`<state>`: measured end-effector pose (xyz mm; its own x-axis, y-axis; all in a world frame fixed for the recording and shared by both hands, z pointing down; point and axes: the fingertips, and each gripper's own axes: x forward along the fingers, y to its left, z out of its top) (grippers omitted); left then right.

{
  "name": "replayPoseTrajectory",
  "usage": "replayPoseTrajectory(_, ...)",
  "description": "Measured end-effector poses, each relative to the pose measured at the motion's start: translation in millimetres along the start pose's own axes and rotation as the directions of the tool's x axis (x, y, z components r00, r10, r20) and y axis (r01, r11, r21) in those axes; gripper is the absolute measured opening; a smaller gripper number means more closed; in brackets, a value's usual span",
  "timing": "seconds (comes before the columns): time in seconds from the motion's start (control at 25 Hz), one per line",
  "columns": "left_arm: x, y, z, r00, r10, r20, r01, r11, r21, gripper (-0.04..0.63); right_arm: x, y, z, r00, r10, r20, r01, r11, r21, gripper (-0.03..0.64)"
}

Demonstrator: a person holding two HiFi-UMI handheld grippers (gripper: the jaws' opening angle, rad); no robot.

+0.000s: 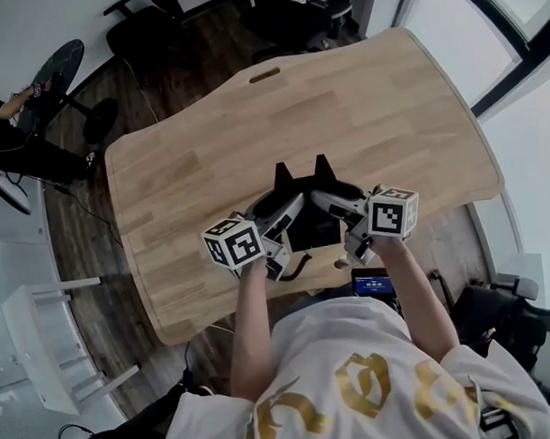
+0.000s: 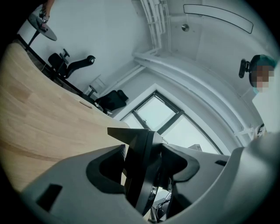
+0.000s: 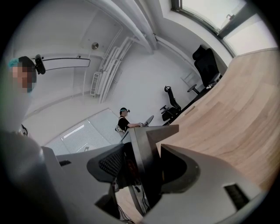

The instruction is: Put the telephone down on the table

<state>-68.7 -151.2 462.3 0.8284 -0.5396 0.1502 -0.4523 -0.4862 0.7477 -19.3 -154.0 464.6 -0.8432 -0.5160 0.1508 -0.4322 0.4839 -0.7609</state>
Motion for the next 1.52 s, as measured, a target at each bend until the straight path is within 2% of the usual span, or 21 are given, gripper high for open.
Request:
replayPoseTrajectory(0.64,6,5,2,0.999,0.041,0.016,-0.041,0.999,0.014,0.241,3,-8,4,0.999,0.041,-0.008,-0.04,0.999,0.009,0.235)
replayPoseTrajectory(0.8,12,12,1,0.999,0.049,-0.002,-0.049,0.999,0.011,0.241,5,-18,4,0.999,0.044,-0.009,-0.044,0.998,0.034,0.236)
replayPoseTrajectory(1.52,36,71,-24,0.996,0.076,-0.056,-0.082,0.99,-0.115,0.241,27,-78,-18,0.996,-0.009,-0.092,0.021,0.991,0.133,0.236)
